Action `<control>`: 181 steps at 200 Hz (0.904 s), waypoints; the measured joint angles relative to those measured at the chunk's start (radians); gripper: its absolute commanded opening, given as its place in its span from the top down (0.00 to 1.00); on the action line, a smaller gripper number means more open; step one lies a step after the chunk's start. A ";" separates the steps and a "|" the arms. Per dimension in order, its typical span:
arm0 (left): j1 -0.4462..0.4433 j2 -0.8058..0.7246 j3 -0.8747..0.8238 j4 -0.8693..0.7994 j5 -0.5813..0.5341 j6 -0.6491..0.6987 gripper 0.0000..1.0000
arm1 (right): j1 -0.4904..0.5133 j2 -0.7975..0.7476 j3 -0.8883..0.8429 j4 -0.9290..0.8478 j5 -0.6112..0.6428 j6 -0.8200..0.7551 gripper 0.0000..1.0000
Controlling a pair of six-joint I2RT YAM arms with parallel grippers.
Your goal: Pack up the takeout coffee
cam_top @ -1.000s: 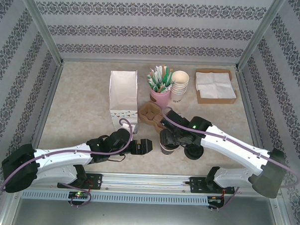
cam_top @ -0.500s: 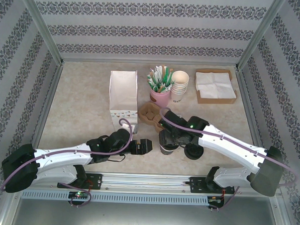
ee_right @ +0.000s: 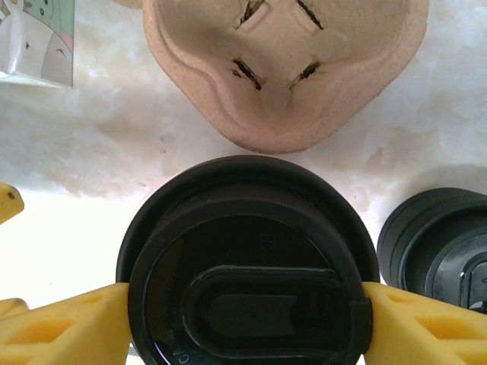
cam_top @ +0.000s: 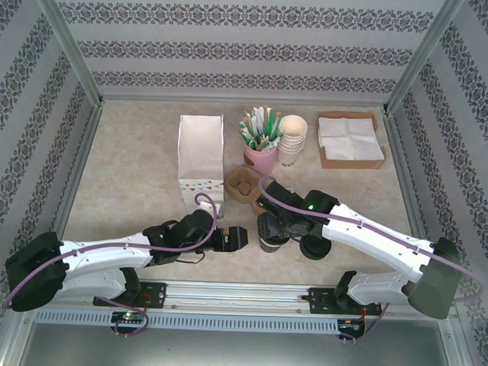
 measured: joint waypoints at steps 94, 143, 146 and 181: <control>0.000 0.000 0.000 0.000 0.000 0.000 0.10 | 0.024 0.027 0.027 -0.027 0.008 -0.001 0.27; 0.000 0.000 -0.001 0.000 0.000 0.000 0.11 | 0.035 0.031 0.056 -0.027 0.012 -0.001 0.26; 0.000 0.000 -0.001 0.000 0.000 0.000 0.11 | 0.035 0.031 0.057 -0.027 0.011 -0.001 0.26; 0.000 0.000 -0.001 0.000 -0.004 0.000 0.11 | 0.035 0.057 0.061 -0.033 0.015 -0.001 0.26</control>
